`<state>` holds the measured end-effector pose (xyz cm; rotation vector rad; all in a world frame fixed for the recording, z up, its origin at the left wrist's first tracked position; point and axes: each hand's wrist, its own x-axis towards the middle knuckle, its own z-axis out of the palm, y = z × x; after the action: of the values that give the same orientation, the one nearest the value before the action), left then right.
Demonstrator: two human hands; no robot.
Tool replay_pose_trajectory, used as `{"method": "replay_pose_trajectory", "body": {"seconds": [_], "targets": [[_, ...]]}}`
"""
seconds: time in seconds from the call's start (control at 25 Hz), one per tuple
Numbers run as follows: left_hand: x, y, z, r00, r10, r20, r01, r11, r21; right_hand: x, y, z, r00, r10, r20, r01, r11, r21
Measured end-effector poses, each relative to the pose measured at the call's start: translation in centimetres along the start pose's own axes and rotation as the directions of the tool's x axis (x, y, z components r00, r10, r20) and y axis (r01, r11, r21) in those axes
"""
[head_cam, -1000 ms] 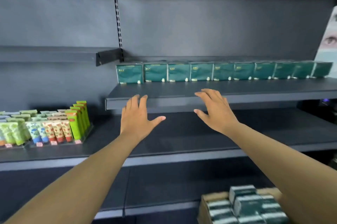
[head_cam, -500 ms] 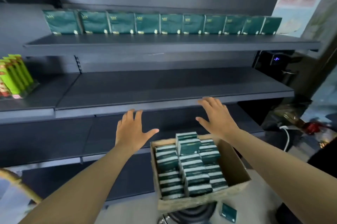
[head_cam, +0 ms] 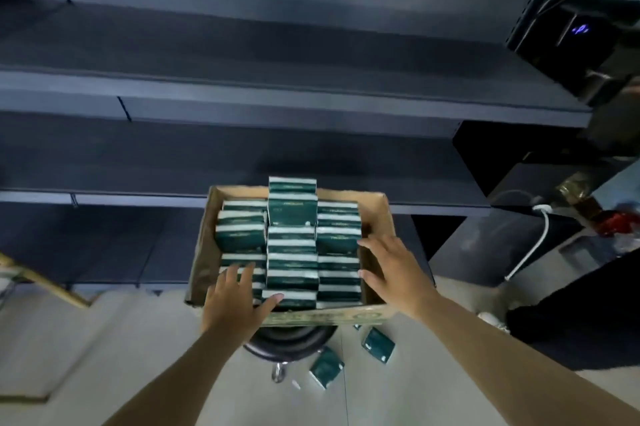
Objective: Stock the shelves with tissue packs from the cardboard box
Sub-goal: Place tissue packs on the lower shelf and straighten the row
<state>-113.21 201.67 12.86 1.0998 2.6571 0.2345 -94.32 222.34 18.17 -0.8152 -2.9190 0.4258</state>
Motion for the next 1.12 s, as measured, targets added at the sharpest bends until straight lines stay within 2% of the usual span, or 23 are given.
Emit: {"method": "replay_pose_trajectory", "body": {"seconds": [0.24,0.48,0.56,0.72,0.92,1.12], "targets": [[2.1,1.1,5.6,0.989,0.108,0.106,-0.122,0.983,0.139,-0.5,3.0,8.1,0.996,-0.008,0.092,-0.011,0.98,0.199],[3.4,1.0,7.8,0.984,0.117,0.136,-0.145,0.965,0.218,2.5,5.4,11.0,0.983,0.072,0.17,-0.114,0.961,0.253],[3.6,0.9,8.3,0.984,0.117,0.137,-0.144,0.967,0.211,3.7,5.9,11.4,0.987,0.077,0.141,-0.113,0.958,0.265],[4.2,1.0,8.1,0.981,0.106,0.162,-0.144,0.96,0.241,7.9,6.5,10.8,0.999,0.034,-0.012,-0.031,0.982,0.188],[5.0,1.2,7.7,0.979,0.082,0.186,-0.129,0.957,0.259,11.1,7.3,11.5,0.998,0.045,0.046,-0.05,0.992,0.119],[5.2,1.2,8.0,0.981,0.09,0.17,-0.132,0.958,0.256,11.6,7.7,12.1,0.996,0.053,0.071,-0.061,0.991,0.122]]}}
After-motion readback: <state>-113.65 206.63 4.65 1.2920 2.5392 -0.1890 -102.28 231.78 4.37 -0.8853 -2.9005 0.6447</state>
